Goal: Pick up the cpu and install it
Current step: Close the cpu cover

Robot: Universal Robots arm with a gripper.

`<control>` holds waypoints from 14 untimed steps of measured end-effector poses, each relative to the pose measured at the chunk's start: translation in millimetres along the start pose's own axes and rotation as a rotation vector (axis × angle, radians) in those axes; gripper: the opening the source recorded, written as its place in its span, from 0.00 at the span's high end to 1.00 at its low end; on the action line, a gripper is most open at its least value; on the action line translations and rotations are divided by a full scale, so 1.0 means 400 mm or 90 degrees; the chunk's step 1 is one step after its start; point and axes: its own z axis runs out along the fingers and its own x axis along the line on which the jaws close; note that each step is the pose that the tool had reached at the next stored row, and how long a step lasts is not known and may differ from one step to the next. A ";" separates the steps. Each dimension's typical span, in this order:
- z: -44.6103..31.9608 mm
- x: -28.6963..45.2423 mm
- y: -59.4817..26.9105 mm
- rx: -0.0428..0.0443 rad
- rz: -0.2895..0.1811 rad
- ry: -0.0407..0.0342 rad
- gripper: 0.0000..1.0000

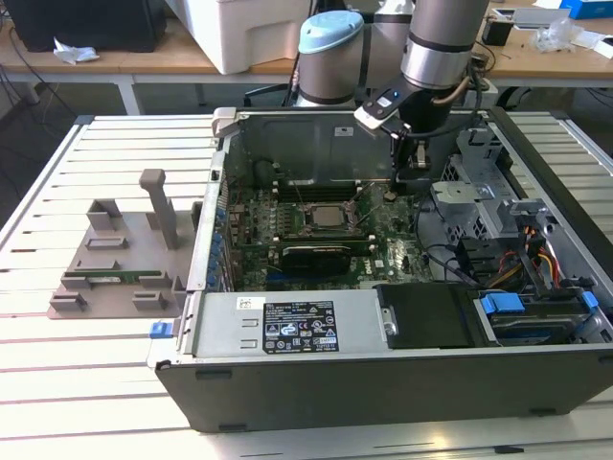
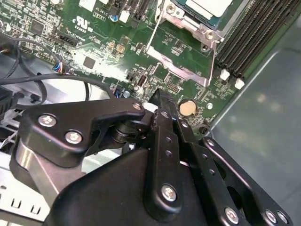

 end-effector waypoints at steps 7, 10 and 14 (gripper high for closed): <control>0.023 0.000 -0.019 0.0000 0.000 -0.0001 0.89; 0.025 0.000 -0.030 0.0000 0.000 0.0000 0.89; 0.026 0.000 -0.043 0.0001 0.000 -0.0001 0.89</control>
